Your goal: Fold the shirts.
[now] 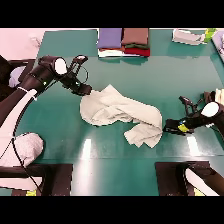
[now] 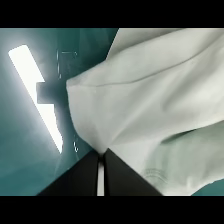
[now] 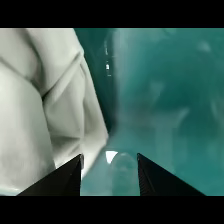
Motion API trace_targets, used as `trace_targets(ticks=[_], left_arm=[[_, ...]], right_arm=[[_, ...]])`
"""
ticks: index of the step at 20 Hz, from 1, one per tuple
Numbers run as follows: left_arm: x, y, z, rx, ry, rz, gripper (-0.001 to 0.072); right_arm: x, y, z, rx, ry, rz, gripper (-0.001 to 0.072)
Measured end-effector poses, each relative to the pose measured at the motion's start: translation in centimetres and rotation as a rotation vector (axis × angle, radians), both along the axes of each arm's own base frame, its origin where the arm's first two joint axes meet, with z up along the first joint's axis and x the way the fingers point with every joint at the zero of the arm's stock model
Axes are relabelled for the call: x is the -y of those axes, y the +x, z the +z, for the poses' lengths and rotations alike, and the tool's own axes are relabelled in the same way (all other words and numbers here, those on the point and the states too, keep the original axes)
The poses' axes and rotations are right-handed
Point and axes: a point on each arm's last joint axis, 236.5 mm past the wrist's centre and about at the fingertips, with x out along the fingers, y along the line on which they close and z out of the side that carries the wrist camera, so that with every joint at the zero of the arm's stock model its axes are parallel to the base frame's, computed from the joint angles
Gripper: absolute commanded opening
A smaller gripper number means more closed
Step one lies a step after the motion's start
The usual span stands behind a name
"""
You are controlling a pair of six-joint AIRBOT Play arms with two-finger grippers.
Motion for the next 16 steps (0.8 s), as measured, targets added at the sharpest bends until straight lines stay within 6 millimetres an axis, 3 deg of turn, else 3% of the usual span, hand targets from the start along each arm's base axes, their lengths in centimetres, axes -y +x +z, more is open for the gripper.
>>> trace_targets(ticks=[3, 4, 6, 7, 10, 12, 13, 16], left_arm=[[0.0, 0.0, 0.0, 0.001, -0.001, 0.0, 0.0027], [0.0, 0.0, 0.0, 0.001, -0.001, 0.0, 0.0027], [0.0, 0.0, 0.0, 0.0, 0.0, 0.0, 0.0027], [0.0, 0.0, 0.0, -0.001, 0.0, 0.0, 0.0027], [-0.1, 0.0, 1.0, 0.019, -0.005, 0.0, 0.0027], [-0.6, 0.6, 3.5, 0.089, -0.011, 0.006, 0.0027], [-1.0, 1.1, 5.7, 0.151, -0.017, 0.012, 0.0027], [-2.8, 1.7, 14.9, 0.374, -0.045, 0.039, 0.0027]], right_arm=[[-1.2, -0.3, -1.3, -0.019, 0.017, 0.01, 0.0374], [-1.6, -0.6, -1.9, -0.037, 0.019, 0.023, 0.0316], [-2.5, -0.8, -2.8, -0.064, 0.023, 0.044, 0.0092], [-2.8, -0.9, -3.1, -0.074, 0.025, 0.054, 0.0031], [-2.9, 0.3, -2.8, -0.046, -0.008, 0.095, 0.0016], [-1.7, 2.9, -0.7, 0.052, -0.069, 0.109, 0.0016], [-1.5, 4.3, 1.3, 0.112, -0.079, 0.107, 0.0016], [1.3, 8.7, 9.7, 0.346, -0.149, 0.06, 0.0016]])
